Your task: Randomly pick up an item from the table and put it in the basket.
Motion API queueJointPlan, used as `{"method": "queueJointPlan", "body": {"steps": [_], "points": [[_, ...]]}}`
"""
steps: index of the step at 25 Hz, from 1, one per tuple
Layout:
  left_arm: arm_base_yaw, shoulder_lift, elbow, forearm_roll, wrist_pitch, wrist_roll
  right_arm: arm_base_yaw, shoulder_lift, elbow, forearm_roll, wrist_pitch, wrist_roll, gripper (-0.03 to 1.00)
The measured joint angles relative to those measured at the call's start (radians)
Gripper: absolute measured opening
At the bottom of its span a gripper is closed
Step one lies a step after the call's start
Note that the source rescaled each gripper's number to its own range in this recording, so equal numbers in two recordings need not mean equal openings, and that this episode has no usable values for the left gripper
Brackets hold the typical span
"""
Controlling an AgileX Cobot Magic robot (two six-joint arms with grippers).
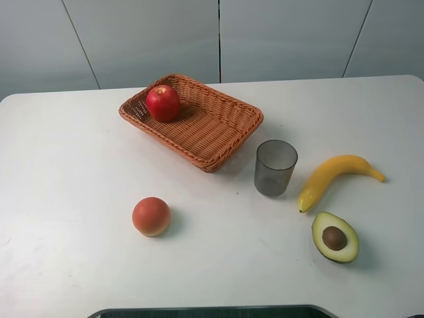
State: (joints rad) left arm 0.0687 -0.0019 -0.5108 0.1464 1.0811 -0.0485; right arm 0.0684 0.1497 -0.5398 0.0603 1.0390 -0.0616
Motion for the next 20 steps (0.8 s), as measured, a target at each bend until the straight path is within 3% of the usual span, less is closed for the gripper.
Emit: {"method": "queueJointPlan", "body": {"steps": [10, 20], "points": [[0.000, 0.000, 0.000, 0.000, 0.000, 0.000, 0.000, -0.146, 0.026, 0.087, 0.059, -0.125, 1.00], [0.000, 0.000, 0.000, 0.000, 0.000, 0.000, 0.000, -0.150, 0.026, 0.091, 0.061, -0.136, 1.00]]}}
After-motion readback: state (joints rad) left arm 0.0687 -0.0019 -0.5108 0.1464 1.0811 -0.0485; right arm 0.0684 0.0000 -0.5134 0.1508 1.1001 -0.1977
